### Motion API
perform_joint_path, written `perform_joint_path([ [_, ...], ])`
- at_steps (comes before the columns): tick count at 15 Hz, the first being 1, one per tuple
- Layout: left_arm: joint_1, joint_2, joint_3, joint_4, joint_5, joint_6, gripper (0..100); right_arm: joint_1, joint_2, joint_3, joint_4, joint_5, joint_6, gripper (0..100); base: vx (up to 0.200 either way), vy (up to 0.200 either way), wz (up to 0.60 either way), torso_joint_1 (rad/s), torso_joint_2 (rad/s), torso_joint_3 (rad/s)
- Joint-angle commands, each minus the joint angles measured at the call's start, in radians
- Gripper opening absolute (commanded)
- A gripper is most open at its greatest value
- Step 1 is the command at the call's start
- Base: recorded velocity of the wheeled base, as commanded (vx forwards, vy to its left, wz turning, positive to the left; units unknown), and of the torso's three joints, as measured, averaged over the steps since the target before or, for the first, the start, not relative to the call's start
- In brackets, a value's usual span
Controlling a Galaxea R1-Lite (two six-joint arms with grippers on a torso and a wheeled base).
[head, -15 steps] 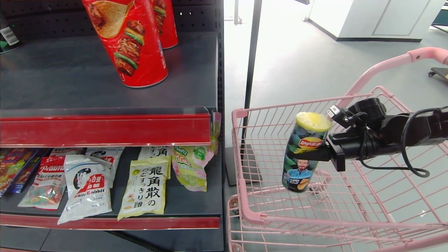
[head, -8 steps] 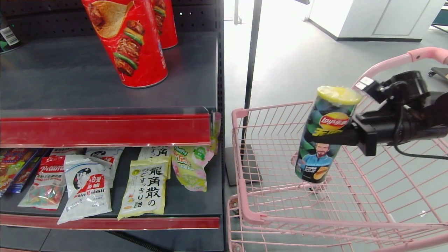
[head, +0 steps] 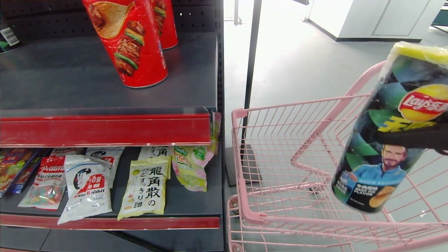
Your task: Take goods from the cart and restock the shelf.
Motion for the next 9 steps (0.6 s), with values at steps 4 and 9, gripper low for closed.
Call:
perform_joint_path([
  [4,0.001,0.0,0.0,0.0,0.0,0.0,100,0.25,-0.022,0.153,-0.195,-0.145,0.008,0,0.0,0.0,0.0,0.0,0.0,0.0],
  [9,0.001,0.0,0.0,0.0,0.0,0.0,100,0.287,0.085,0.124,-0.334,-0.277,0.023,0,0.0,0.0,0.0,0.0,0.0,0.0],
])
